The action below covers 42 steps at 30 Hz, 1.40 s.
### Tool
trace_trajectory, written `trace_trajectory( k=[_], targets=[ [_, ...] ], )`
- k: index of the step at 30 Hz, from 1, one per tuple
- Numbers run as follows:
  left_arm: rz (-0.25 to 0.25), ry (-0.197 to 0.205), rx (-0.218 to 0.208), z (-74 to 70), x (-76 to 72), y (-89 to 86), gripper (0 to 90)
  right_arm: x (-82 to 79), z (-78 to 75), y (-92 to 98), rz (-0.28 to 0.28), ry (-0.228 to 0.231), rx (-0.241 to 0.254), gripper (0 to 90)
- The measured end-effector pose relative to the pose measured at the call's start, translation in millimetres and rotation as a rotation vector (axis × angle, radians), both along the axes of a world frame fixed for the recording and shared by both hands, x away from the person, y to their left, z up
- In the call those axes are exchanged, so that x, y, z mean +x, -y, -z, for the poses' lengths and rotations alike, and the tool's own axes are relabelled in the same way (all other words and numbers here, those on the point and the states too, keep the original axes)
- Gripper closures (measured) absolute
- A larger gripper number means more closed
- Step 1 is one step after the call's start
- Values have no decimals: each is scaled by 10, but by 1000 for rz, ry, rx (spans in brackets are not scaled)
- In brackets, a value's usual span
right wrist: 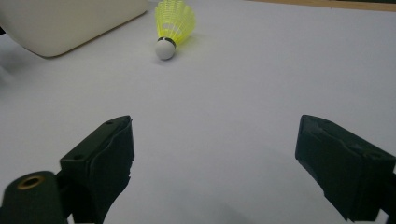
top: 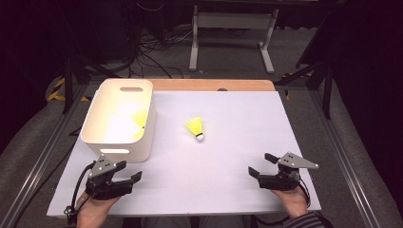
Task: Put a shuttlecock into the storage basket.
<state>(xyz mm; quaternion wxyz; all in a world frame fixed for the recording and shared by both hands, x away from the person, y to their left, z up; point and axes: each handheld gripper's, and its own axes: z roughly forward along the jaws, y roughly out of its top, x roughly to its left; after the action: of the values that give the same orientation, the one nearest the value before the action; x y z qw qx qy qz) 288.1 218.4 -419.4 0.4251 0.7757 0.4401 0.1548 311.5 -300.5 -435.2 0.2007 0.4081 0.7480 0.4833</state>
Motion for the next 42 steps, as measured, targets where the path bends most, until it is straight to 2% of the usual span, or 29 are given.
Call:
trace_trajectory(
  k=[7,10,16,22,27,36,42],
  targets=[
    [-16,-10,-4,40,-15,-39,299,20,-32,-31,1,9,24,116],
    [-14,-2,7,41,-24,-42,299,32,-45,-61,-1,11,18,116],
    [-24,-4,-1,53,-19,-72,298,86,-65,-151,-6,21,21,117],
    [-31,9,1,51,-41,-58,297,160,-85,-290,-19,15,22,117],
    [-35,7,-13,58,-40,-79,297,225,-86,-407,-28,6,17,117],
    [-24,0,-8,61,-43,-70,297,362,-92,-581,-34,-14,16,117],
    [-30,13,-12,63,-50,-71,297,454,-80,-688,-36,-28,13,125]
  ],
)
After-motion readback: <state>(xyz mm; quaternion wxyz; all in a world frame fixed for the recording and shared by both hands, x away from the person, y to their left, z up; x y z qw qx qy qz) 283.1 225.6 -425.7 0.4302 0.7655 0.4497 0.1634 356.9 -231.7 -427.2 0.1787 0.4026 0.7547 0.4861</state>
